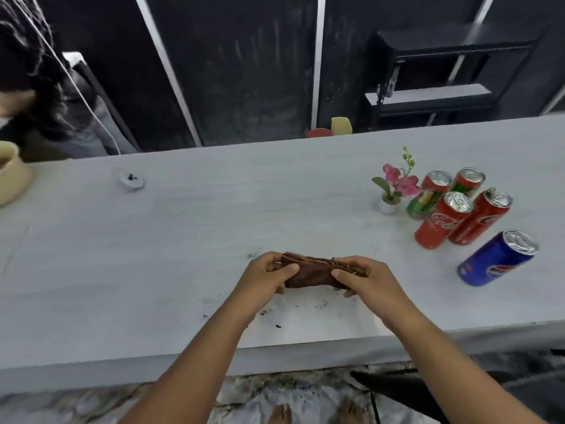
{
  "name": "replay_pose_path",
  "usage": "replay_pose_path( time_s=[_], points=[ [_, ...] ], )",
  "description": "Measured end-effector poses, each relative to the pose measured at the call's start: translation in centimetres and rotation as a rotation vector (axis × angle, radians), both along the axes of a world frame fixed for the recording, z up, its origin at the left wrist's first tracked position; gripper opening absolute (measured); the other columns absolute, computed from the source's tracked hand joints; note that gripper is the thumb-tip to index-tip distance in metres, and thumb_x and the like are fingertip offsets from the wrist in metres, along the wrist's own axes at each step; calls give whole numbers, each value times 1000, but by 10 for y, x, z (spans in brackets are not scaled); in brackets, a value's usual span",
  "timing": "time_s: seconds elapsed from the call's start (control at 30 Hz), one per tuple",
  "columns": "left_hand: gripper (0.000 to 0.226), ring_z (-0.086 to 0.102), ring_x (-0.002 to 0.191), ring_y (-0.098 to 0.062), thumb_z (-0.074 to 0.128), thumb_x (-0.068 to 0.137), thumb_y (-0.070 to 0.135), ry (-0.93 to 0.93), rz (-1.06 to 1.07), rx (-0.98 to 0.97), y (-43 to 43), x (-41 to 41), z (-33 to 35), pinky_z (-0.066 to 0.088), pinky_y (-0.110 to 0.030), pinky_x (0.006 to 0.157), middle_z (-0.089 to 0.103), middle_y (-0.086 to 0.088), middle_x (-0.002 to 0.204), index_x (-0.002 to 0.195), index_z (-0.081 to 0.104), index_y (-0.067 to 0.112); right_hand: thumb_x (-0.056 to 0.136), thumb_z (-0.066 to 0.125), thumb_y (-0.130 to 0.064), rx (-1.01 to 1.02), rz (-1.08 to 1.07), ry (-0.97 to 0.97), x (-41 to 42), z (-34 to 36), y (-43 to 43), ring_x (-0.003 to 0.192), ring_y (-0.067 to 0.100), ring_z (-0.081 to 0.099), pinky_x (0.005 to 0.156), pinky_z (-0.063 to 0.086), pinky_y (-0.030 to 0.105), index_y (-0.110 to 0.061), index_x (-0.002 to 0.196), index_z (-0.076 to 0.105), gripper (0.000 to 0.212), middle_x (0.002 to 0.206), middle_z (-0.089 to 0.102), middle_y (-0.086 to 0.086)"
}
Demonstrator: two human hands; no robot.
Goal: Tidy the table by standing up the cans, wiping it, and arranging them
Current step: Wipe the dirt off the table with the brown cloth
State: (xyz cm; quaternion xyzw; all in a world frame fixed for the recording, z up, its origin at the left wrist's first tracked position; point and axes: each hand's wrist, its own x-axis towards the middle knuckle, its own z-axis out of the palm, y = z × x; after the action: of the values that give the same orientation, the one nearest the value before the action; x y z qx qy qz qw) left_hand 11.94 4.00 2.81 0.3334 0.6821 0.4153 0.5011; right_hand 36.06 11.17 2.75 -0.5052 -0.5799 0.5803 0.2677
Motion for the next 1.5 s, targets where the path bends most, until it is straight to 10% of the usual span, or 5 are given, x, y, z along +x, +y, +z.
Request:
replay_pose_path(
  time_s=[0.37,0.67,0.83,1.0,1.5],
  points=[
    [18,73,82,-17,83,95,24,142,143,53,67,-111,-6,53,-20,62,81,-14,106,111,79,19,92,82,-20,157,170,-222,-134,-8,100,70,8,68,56,47,14,-24,98,83,8,90,79,-4],
    [18,67,83,-16,83,95,28,260,158,71,106,-172,-43,55,-31,78,76,-1,99,111,79,21,93,77,-26,310,278,-462,-180,-38,149,98,14,69,80,50,26,-37,93,76,12,102,74,-9],
    [17,62,100,-9,75,99,33,783,-18,199,52,-204,-72,53,-26,91,67,12,111,116,77,30,90,82,-33,396,283,-424,-180,-36,155,102,12,63,78,46,16,-35,112,77,23,109,63,-10],
    [36,59,112,-22,62,103,44,1268,14,303,-7,-223,-92,52,-40,91,65,3,127,130,74,24,92,82,-38,589,446,-491,-201,-26,150,117,18,56,103,48,37,-33,118,81,27,115,69,-8],
    [29,58,114,-17,67,99,46,1211,54,310,-12,-220,-94,47,-42,92,63,10,126,123,73,29,99,76,-26,560,561,-439,-184,-44,64,105,10,55,92,43,24,-28,127,79,29,104,64,-15]
  ],
)
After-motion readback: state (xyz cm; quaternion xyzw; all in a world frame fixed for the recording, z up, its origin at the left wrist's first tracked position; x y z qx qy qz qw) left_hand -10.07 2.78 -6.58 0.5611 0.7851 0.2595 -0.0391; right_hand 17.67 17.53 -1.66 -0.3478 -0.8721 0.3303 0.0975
